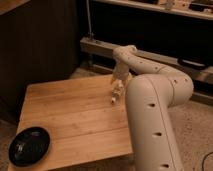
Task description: Place the bottle in the ceramic bowl
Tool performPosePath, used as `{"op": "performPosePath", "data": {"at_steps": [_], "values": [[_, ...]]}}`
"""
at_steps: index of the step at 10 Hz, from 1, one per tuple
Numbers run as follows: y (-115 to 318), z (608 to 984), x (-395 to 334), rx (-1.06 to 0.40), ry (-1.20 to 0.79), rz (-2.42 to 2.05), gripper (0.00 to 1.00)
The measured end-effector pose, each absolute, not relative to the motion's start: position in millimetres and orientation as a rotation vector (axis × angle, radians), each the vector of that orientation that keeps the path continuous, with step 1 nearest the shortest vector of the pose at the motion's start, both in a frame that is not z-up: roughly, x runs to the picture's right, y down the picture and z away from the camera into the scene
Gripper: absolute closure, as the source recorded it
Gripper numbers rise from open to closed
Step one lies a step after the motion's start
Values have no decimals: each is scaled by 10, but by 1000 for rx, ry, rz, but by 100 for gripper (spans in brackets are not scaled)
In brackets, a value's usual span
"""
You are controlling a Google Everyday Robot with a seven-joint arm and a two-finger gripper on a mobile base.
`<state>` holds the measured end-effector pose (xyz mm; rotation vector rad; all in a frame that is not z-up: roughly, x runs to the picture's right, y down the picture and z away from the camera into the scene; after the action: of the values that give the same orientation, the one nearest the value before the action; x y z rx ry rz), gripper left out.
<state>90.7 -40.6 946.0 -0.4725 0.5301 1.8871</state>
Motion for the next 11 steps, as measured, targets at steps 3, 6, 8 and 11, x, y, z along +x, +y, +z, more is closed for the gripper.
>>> {"op": "performPosePath", "data": {"at_steps": [3, 6, 8, 11], "values": [[-465, 9505, 900, -471, 540, 1879, 35], [-291, 9596, 861, -481, 573, 1855, 35], [-180, 9662, 844, -482, 591, 1842, 35], [-80, 9727, 791, -492, 604, 1824, 35]]}}
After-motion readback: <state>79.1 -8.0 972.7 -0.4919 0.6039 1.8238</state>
